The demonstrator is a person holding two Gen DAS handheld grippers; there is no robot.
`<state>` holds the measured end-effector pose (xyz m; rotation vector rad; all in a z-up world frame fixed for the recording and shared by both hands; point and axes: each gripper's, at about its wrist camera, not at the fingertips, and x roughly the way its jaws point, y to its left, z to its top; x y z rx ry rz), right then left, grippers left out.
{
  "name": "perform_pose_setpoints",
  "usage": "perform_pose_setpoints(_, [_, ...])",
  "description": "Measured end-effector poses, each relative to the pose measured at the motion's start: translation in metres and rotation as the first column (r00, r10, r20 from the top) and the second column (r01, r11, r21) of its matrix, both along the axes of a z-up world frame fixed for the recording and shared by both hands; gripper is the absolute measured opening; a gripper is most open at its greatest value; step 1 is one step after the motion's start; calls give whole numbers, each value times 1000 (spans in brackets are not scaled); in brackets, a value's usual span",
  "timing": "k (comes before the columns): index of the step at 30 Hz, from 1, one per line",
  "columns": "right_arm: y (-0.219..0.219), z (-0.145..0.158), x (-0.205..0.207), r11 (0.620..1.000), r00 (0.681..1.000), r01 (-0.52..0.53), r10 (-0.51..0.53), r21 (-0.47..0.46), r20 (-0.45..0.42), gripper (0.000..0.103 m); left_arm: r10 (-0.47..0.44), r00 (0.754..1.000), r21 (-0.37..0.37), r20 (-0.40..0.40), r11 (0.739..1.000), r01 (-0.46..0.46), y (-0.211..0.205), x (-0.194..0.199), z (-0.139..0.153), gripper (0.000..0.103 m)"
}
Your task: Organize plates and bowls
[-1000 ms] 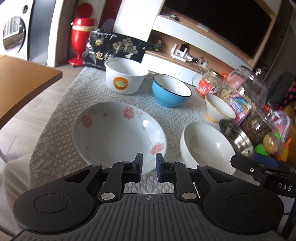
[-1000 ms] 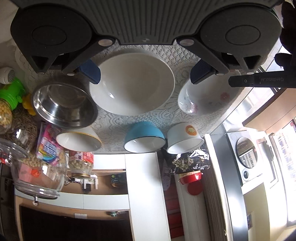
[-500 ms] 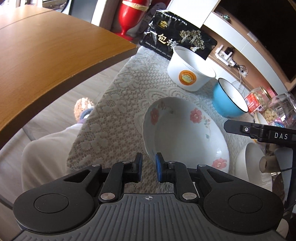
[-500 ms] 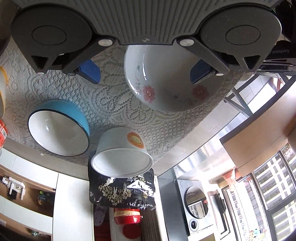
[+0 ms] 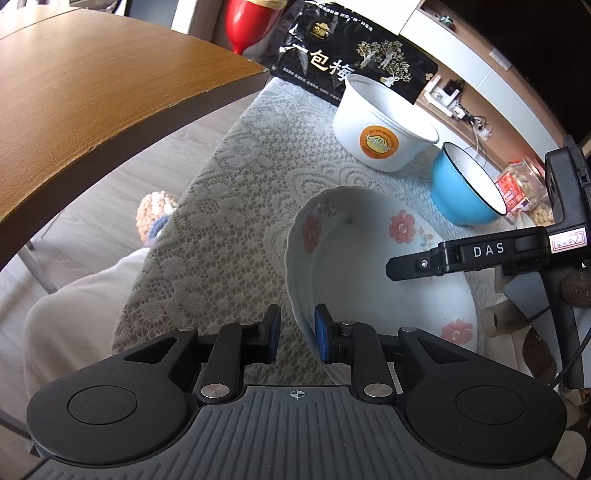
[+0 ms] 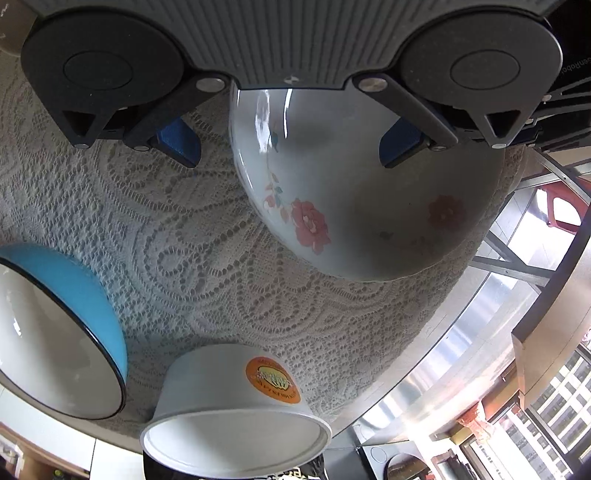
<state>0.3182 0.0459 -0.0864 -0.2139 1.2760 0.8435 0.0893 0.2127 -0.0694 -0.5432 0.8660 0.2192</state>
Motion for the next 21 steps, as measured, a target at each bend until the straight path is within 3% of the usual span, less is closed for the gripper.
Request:
perform_pose_setpoints(9, [1, -2, 16, 996, 992, 69, -74, -51, -104, 103, -27, 1000, -19, 7, 999, 27, 6, 2, -4, 27])
perform_pose_setpoints(13, [10, -5, 12, 995, 995, -45, 37, -92, -88, 103, -29, 999, -36, 13, 999, 29, 7, 1, -7, 26])
perform_pose_setpoints(18, [-5, 7, 1, 996, 997, -71, 70, -47, -14, 77, -30, 1000, -51, 3, 998, 30, 7, 0, -4, 23])
perform_pose_setpoints(20, [-10, 7, -3, 996, 998, -65, 65, -56, -11, 60, -37, 999, -63, -7, 997, 36, 7, 1, -4, 22])
perform_pose_setpoints(21, [-13, 6, -4, 996, 998, -61, 60, -58, -17, 58, -40, 999, -64, -9, 997, 39, 7, 1, -4, 23])
